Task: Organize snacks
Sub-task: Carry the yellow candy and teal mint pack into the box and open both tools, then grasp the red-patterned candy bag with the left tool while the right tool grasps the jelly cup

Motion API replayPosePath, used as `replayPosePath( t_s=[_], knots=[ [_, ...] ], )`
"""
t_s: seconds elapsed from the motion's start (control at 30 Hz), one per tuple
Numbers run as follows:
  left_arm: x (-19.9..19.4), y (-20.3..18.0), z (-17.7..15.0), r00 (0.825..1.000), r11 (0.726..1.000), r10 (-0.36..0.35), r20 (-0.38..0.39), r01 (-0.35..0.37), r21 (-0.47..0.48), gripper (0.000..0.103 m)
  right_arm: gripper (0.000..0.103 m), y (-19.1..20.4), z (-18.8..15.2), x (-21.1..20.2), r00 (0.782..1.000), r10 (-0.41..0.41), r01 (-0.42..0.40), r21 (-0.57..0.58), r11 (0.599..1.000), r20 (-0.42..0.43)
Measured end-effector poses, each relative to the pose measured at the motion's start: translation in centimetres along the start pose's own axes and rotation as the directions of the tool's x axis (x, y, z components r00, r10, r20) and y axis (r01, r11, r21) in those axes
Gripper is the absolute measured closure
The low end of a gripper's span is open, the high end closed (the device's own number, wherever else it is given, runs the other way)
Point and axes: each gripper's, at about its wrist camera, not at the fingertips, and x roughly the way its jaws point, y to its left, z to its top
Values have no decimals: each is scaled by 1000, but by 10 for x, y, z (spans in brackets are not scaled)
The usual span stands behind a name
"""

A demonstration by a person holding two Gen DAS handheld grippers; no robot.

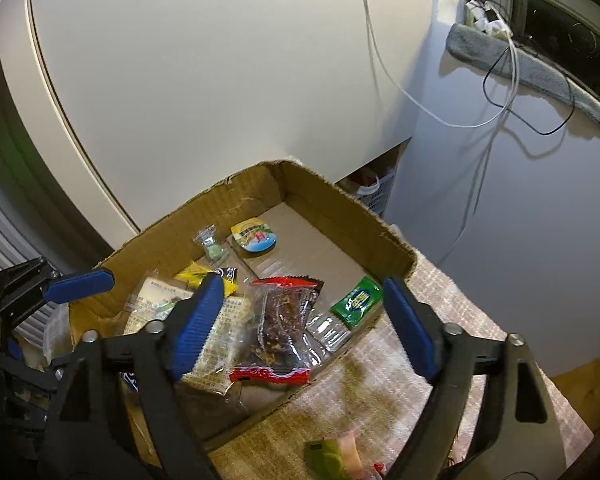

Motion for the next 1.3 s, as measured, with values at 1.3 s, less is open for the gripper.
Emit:
replayPosePath(
  t_s=[1.3],
  knots=[
    [24,-139,-8,974,961,-205,-92,218,167,54,22,-128,-139,-87,993,-93,105,216,971,-67]
  ],
)
